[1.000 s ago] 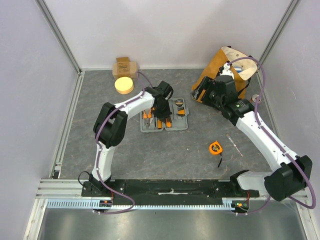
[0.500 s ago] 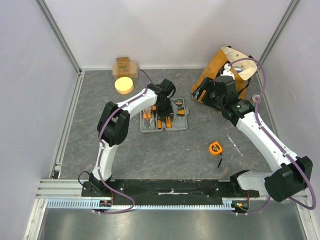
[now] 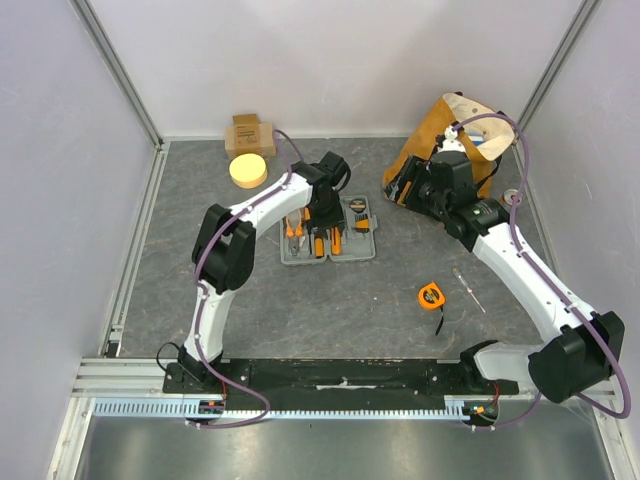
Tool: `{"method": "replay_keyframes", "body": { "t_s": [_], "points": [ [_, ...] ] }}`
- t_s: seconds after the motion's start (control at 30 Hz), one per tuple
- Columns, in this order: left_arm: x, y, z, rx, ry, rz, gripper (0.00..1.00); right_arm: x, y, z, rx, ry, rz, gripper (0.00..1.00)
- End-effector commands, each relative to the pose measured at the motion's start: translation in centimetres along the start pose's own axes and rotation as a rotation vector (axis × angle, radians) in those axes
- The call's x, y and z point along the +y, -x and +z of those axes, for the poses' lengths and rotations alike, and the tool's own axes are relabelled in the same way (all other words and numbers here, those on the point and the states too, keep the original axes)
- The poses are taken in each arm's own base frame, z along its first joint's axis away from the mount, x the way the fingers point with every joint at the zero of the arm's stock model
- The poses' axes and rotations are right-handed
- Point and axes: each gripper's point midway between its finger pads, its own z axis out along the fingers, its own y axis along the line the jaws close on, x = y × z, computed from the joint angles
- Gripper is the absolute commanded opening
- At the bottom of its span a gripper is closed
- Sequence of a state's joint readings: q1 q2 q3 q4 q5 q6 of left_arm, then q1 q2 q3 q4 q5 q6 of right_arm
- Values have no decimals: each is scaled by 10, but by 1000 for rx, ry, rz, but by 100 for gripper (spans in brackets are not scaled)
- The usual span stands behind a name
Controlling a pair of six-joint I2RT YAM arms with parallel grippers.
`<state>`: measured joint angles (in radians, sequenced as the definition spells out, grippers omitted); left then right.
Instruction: Pack the tool kit
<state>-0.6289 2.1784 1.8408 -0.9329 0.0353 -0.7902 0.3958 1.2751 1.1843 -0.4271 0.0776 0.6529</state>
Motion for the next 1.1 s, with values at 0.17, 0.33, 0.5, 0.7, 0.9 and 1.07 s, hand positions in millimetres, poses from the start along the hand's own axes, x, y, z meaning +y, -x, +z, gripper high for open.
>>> {"method": "replay_keyframes", "body": {
  "t_s": [0.17, 0.33, 0.5, 0.7, 0.9, 1.07],
  "points": [
    [-5, 68, -88, -256, -184, -5, 41, 20, -65, 44, 210, 98, -235, 61],
    [0, 70, -81, -209, -309, -9, 38, 41, -107, 79, 310, 103, -336, 54],
    [0, 74, -72, -180, -396, -21, 35, 49, -136, 109, 374, 98, -359, 41],
    [-5, 80, -67, -163, -458, 0, 33, 50, -152, 135, 412, 82, -359, 28],
    [-4, 83, -57, -142, -467, 1, 32, 39, -169, 150, 457, 24, -361, 20],
    [-3, 82, -49, -126, -463, 10, 32, 27, -177, 161, 469, -23, -369, 16]
  ]
}}
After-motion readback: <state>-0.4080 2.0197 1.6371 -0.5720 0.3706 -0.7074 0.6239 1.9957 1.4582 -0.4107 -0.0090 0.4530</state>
